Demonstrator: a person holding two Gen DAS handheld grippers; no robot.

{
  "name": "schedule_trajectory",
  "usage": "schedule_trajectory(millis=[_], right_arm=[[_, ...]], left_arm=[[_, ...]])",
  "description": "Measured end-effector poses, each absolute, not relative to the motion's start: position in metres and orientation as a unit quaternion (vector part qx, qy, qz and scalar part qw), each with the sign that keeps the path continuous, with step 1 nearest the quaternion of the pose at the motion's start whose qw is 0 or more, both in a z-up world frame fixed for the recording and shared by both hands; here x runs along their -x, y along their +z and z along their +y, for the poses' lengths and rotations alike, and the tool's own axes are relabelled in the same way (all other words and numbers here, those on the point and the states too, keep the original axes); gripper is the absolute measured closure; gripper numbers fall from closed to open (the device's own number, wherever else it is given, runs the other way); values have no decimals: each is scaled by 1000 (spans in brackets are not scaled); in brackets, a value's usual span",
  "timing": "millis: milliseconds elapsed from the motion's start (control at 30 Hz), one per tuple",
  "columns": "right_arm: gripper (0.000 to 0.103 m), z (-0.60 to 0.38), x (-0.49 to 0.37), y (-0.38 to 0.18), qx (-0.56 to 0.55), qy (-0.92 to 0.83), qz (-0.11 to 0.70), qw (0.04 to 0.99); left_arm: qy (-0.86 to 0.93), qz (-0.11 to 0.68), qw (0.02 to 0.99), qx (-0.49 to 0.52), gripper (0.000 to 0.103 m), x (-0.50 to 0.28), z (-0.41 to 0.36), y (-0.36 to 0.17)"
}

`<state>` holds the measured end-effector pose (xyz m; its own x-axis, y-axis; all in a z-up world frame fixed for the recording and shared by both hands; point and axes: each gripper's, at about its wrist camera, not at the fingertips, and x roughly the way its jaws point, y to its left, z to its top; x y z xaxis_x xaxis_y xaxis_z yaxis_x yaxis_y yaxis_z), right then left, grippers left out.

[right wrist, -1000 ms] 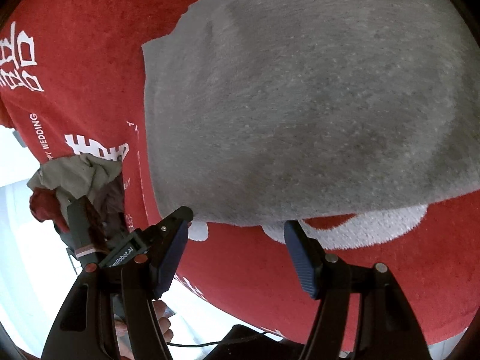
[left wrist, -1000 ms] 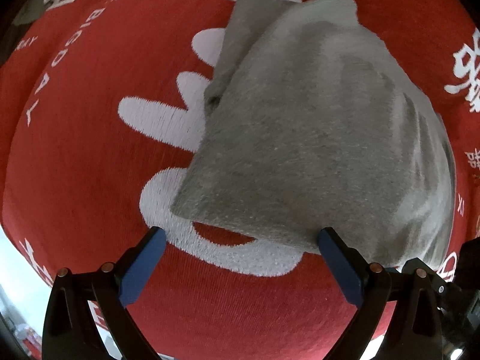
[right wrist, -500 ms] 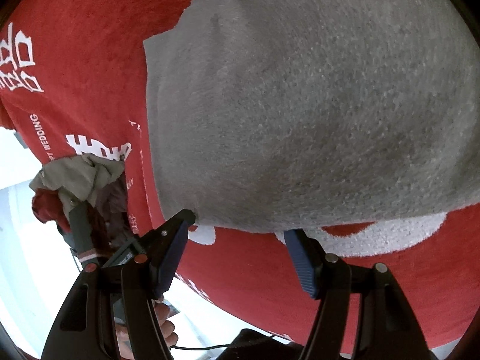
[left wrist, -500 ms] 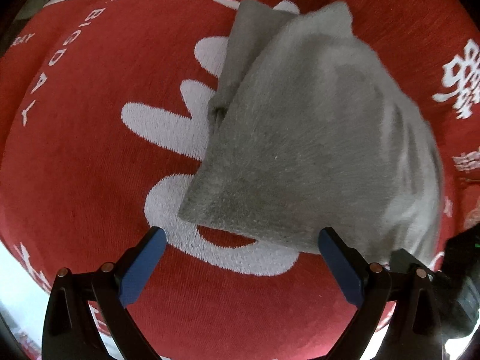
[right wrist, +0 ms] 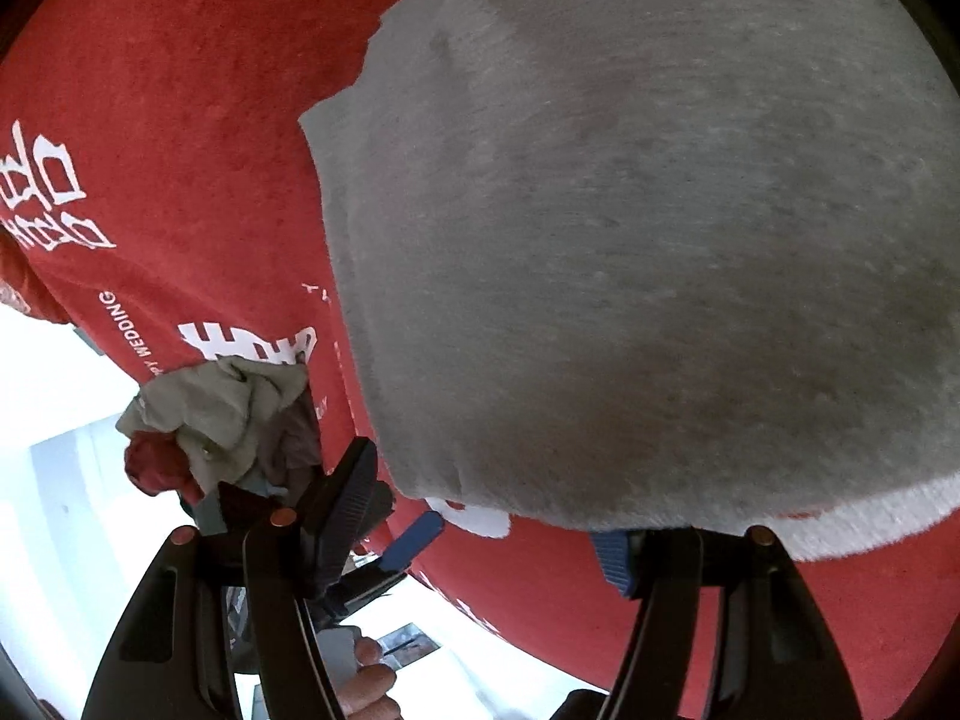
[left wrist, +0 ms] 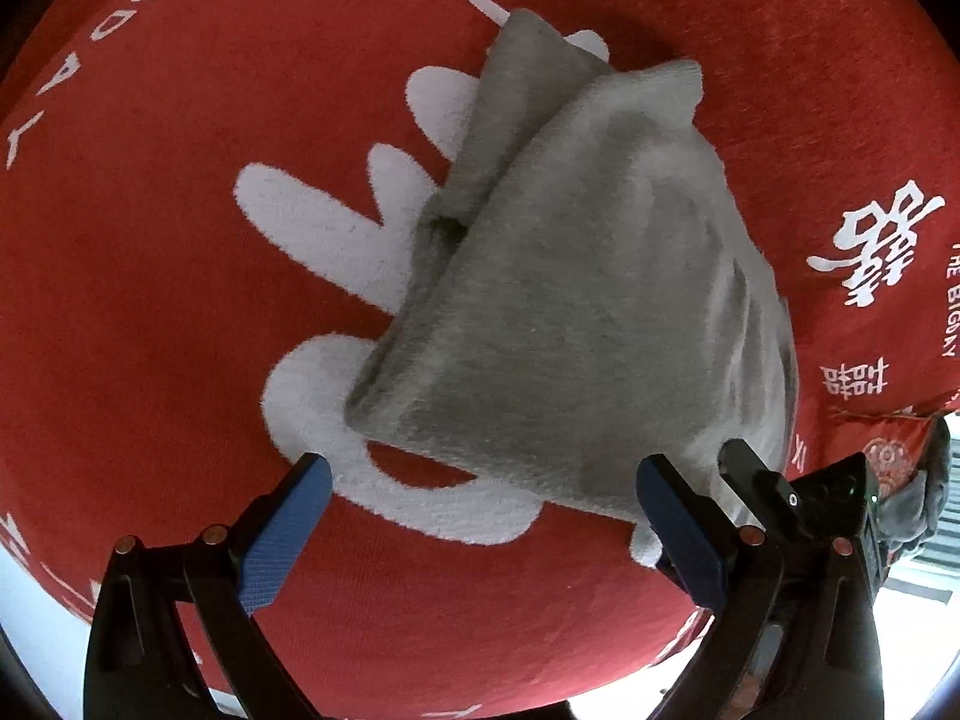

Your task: Fold small clothes

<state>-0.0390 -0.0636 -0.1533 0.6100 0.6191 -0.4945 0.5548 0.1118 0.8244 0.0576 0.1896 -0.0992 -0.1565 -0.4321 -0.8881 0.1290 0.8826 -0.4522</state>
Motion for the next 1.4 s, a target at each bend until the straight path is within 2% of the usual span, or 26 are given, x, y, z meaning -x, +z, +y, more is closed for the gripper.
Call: schedule_trajectory(millis=[167,200,233,300,433,700,933,967,1000,1067,1133,1167,1267,1300,1367,1400], right_arm=[[34,-61,28,-157,-674,30,438,594],[42,-60,27,-159,-678,29,436,591],[63,-61,26,-161,-683,27,435,586],[88,-62,25,-163,-689,19,433,581],[92,-72,28,-151,-709,38,394,584],[92,-75,21,-133,-691,64,395,602],[92,-70,19,-133,-672,72,414,610],[92,-69,20,-134,-669,74,418,611],[92,-69,20,-133,-664,76,424,611],[92,-69,20,-132,-656,82,435,612],[88,-72,23,-127,-638,85,454,617],[88,-74,23,-123,-625,86,466,620],[87,-86,28,-108,-585,84,504,630],[85,-92,28,-102,-569,81,514,637],[67,-109,23,-84,-526,70,531,661],[38,-116,17,-76,-510,67,535,670]], left_arm=[[-223,729,635,126,1,-61,193,-93],[-223,729,634,129,1,-62,196,-94],[-223,729,634,132,1,-61,196,-95],[-224,727,634,140,1,-60,193,-96],[-237,724,621,185,1,-57,168,-100],[-231,694,641,233,1,-79,121,-100],[-195,674,696,151,4,-103,87,-99],[-192,672,703,134,16,-104,86,-97],[-185,671,710,106,22,-104,82,-96],[-176,666,723,47,55,-103,73,-95],[-185,653,734,7,64,-100,65,-92],[-192,638,745,-22,72,-96,60,-87],[-216,581,773,-133,74,-79,34,-72],[-223,564,779,-161,75,-73,28,-70],[-238,524,785,-229,75,-57,17,-69],[-247,506,785,-259,75,-49,13,-70]])
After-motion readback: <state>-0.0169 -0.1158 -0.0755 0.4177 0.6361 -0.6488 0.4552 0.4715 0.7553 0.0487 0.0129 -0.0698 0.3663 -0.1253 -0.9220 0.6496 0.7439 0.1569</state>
